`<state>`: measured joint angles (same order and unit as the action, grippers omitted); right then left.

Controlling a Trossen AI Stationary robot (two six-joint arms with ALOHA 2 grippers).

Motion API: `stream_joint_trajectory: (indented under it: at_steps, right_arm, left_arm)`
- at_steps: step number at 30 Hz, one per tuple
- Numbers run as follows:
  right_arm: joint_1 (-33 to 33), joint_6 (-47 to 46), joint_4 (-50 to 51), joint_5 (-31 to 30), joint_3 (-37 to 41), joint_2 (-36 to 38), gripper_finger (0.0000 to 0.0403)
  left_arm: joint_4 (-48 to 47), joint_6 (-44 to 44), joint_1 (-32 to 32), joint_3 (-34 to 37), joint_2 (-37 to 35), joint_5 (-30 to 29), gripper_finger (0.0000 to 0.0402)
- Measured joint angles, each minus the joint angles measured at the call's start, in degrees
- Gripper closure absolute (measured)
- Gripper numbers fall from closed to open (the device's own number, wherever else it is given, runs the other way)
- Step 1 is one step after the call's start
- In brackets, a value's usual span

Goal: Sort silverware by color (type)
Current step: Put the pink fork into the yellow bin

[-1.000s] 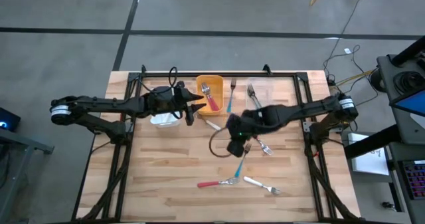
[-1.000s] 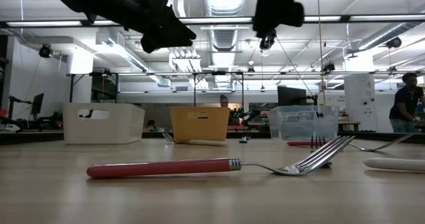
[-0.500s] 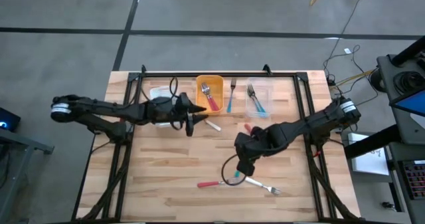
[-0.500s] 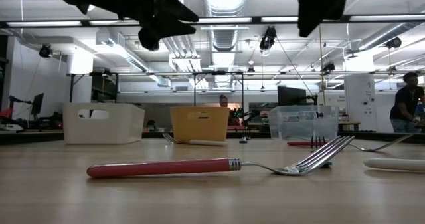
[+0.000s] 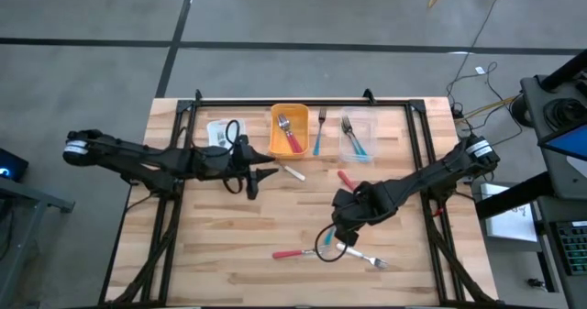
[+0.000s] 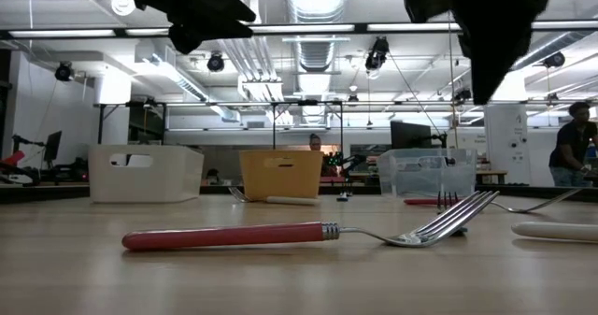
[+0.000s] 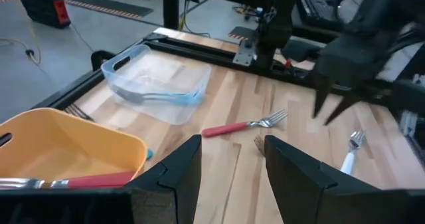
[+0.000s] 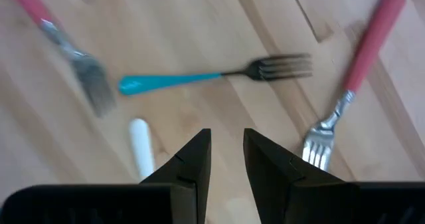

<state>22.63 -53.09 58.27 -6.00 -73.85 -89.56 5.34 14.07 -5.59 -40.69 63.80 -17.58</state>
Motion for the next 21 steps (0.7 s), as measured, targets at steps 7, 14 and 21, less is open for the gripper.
stream_joint_trajectory:
  at_steps: [7, 14, 21]
  right_arm:
    - [-0.6, -2.9, 0.1, 0.0, 5.6, 0.0, 0.0323]
    - [-1.3, -3.1, -0.1, 0.0, 10.1, 0.0, 0.0323]
    - [-3.2, -3.2, -0.1, -0.1, 13.3, 0.0, 0.0323]
  left_arm:
    - [0.0, 0.1, -0.5, 0.0, -0.1, 0.0, 0.0257]
    - [0.1, -1.0, -0.5, 0.0, -0.1, -0.1, 0.0257]
    - [0.2, -1.1, -0.5, 0.0, -0.1, -0.1, 0.0257]
